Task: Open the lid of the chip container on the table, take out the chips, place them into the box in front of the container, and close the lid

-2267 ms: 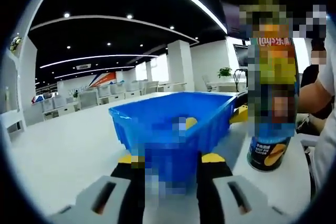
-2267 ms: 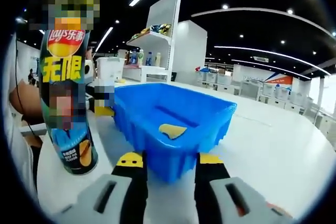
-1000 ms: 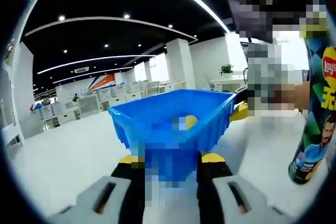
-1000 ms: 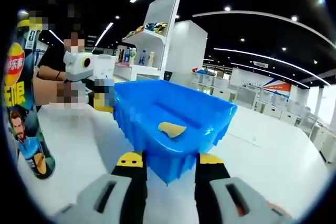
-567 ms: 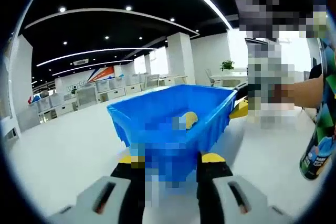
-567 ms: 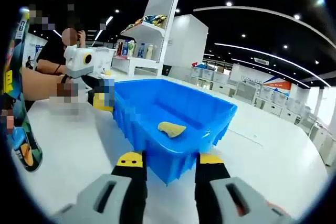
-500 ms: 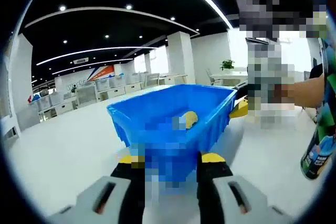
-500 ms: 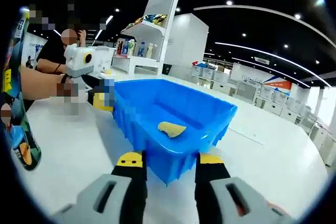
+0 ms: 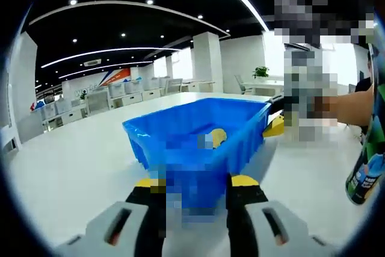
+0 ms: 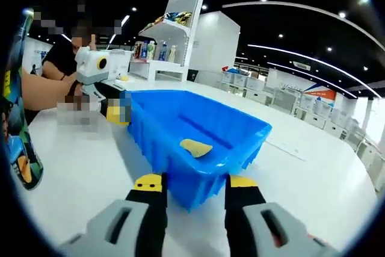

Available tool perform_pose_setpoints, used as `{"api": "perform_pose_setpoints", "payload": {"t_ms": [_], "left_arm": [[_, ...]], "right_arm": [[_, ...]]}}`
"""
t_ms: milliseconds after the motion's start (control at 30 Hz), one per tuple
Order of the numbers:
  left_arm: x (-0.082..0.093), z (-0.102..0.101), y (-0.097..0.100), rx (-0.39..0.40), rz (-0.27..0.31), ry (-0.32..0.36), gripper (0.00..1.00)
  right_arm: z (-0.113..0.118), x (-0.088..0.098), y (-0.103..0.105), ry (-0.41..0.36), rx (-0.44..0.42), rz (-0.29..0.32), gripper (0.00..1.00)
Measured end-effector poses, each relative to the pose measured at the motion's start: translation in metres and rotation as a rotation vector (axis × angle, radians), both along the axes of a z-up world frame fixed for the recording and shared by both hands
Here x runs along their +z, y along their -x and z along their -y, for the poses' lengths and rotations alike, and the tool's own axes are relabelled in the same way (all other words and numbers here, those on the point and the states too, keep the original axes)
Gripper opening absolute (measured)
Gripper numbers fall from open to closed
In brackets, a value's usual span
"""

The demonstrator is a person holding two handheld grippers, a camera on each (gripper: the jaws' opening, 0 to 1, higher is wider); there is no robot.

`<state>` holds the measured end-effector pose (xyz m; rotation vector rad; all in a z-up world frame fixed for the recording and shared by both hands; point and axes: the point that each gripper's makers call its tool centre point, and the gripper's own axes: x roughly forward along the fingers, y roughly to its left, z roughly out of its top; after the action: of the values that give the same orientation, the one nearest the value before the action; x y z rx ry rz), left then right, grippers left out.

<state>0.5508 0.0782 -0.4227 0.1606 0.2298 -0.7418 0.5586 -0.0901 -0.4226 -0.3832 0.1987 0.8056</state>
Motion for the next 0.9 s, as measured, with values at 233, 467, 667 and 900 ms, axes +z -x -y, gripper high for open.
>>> {"api": "perform_pose_setpoints", "payload": {"t_ms": [233,467,667,900], "left_arm": [[-0.009,-0.003,0.004,0.000,-0.041,-0.031,0.47],[-0.016,-0.014,0.015,0.018,-0.081,-0.064,0.55],[-0.011,-0.033,0.036,0.027,-0.105,-0.116,0.61],[0.008,-0.051,0.063,0.043,-0.129,-0.100,0.66]], "right_arm": [[0.001,-0.009,0.009,0.061,0.008,-0.004,0.41],[0.009,-0.003,0.018,-0.014,-0.035,-0.055,0.53],[0.025,0.002,0.035,0.014,-0.066,-0.072,0.58],[0.041,0.006,0.054,0.016,-0.090,-0.100,0.58]]}}
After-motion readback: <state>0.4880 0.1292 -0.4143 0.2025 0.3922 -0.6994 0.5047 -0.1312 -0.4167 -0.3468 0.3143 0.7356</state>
